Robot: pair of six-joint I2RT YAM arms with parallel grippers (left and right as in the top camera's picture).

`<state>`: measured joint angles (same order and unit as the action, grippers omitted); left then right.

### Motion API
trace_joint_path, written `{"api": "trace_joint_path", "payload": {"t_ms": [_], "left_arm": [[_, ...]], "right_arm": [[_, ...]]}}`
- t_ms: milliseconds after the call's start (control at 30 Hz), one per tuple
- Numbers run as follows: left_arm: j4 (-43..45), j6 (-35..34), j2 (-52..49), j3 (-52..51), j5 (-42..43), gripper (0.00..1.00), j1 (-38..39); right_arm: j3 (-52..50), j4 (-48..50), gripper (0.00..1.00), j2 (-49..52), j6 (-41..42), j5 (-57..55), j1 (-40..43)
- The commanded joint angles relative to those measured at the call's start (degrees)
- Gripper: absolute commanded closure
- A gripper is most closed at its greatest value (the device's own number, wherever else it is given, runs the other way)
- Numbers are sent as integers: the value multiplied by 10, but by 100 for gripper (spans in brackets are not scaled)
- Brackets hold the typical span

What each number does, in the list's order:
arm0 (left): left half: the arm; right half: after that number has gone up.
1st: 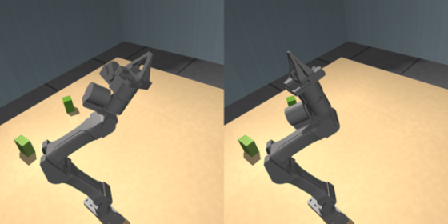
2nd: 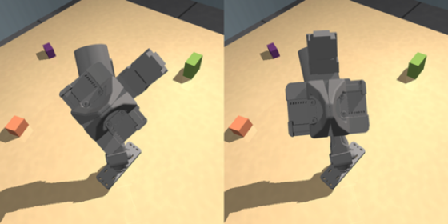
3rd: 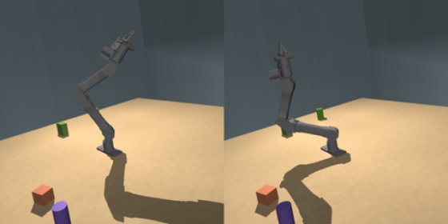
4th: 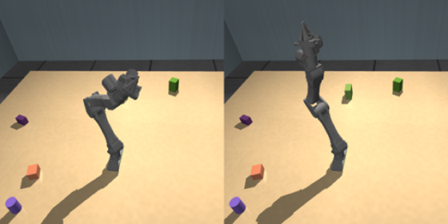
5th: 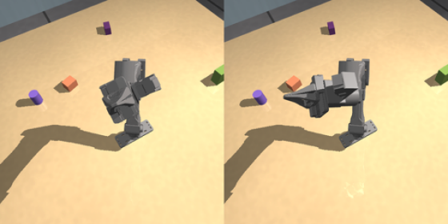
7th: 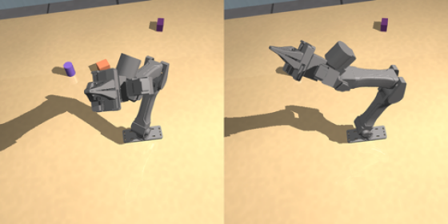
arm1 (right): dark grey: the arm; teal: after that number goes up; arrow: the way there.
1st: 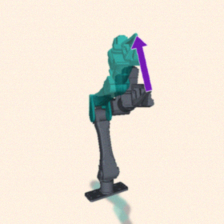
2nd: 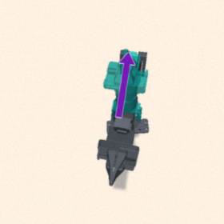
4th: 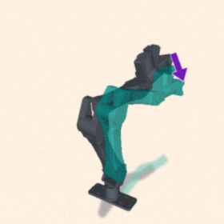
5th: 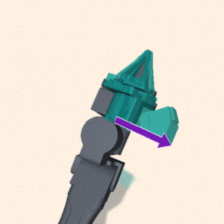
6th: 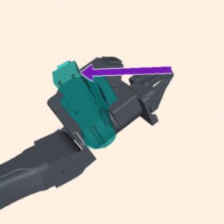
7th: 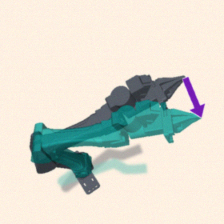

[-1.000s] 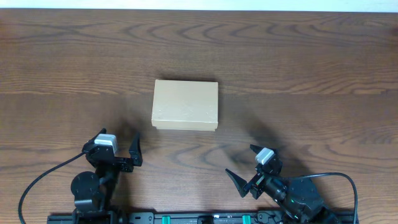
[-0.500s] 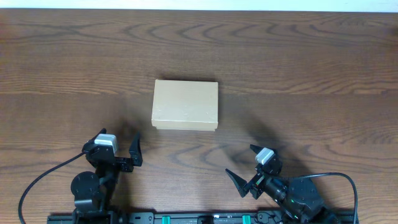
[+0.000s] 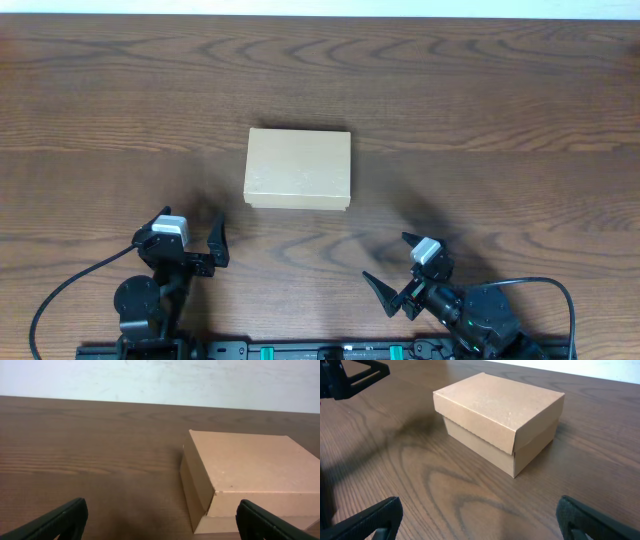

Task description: Pack container

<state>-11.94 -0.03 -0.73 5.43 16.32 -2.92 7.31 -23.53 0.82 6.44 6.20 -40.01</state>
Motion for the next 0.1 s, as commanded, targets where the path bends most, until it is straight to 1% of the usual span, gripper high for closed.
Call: {"api": "trace_joint_path", "payload": {"t_ms": [0,67], "left_arm": [[-2,-2,5,-16,-2,5,-3],[-2,-2,5,-16,-2,5,-3]], "right_arm": [[-4,0,0,-5,-9,0,-9],[-4,0,1,-5,-9,0,-9]]}}
